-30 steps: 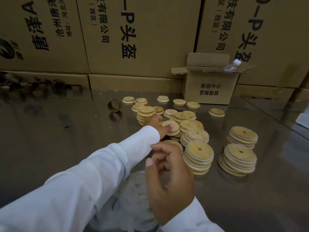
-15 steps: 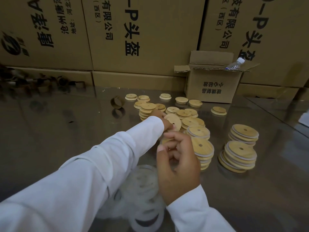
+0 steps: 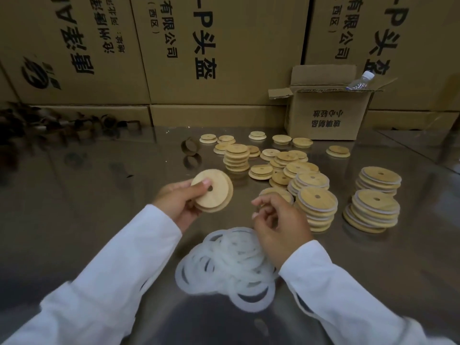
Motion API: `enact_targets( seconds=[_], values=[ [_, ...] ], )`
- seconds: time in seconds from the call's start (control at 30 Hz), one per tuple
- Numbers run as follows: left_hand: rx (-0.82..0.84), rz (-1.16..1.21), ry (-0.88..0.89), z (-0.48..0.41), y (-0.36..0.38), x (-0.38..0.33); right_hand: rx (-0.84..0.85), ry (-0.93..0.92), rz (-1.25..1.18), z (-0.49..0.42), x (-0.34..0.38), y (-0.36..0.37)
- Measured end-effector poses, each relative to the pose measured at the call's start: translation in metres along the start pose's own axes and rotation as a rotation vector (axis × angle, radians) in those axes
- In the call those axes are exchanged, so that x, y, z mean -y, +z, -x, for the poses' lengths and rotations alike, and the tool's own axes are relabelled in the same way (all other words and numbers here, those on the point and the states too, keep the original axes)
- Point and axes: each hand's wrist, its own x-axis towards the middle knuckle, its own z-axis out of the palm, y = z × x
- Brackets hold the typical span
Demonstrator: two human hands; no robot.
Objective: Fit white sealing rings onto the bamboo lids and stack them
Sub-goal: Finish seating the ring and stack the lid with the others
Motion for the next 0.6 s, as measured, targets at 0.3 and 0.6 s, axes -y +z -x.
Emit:
enact_targets(
  seconds=[0.3,0.6],
  values=[
    [0.069,-0.016,-0.008,0.005,-0.005,0.015,0.141,0.277,0.488,0.001,0.004,-0.008],
    [0.061,0.02,-0.032,0.004,-0.006,0.017,0.151,0.333,0.152,-0.001,-0.003,-0.003]
  ],
)
